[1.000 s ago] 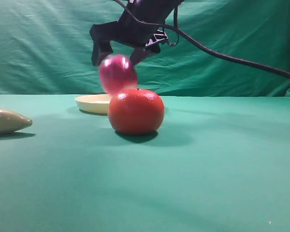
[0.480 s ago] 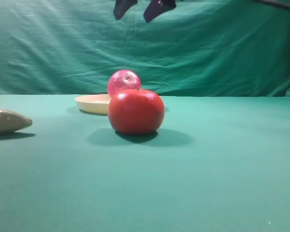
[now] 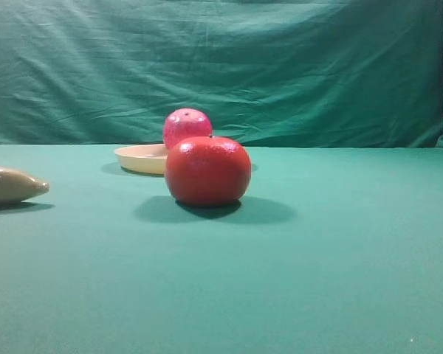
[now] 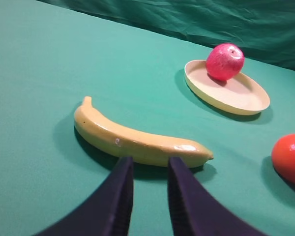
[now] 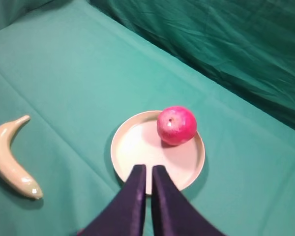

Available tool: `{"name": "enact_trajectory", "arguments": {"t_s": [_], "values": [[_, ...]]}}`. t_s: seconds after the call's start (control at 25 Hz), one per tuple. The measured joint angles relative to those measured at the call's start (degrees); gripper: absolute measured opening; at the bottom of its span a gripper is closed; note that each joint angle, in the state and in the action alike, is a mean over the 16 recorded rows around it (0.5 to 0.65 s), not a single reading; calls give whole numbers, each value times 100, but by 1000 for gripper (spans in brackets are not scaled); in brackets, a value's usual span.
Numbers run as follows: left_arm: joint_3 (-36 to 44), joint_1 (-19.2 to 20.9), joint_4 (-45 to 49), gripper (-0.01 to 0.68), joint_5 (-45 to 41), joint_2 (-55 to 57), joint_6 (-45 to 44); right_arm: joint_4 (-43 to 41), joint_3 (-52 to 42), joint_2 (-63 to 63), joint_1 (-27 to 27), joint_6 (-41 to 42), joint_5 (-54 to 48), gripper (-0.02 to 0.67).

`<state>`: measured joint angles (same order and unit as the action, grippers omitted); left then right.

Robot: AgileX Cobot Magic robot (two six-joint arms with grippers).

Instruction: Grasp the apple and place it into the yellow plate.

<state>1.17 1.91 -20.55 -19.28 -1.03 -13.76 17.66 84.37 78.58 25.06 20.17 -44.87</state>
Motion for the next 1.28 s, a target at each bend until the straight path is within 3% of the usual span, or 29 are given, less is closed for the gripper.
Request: {"name": "enact_trajectory", "arguments": {"t_s": [0.68,0.96,1.28], "values": [[0,0,0,157,0,0,0,-20,-4121,-4492,26,-49,1424,0],[0,0,0,157,0,0,0,-59,-4883,-5509,26,-59,1454,0],[0,0,0,157,0,0,0,-185,-5101,-5822,5,-69,1359,0]]}}
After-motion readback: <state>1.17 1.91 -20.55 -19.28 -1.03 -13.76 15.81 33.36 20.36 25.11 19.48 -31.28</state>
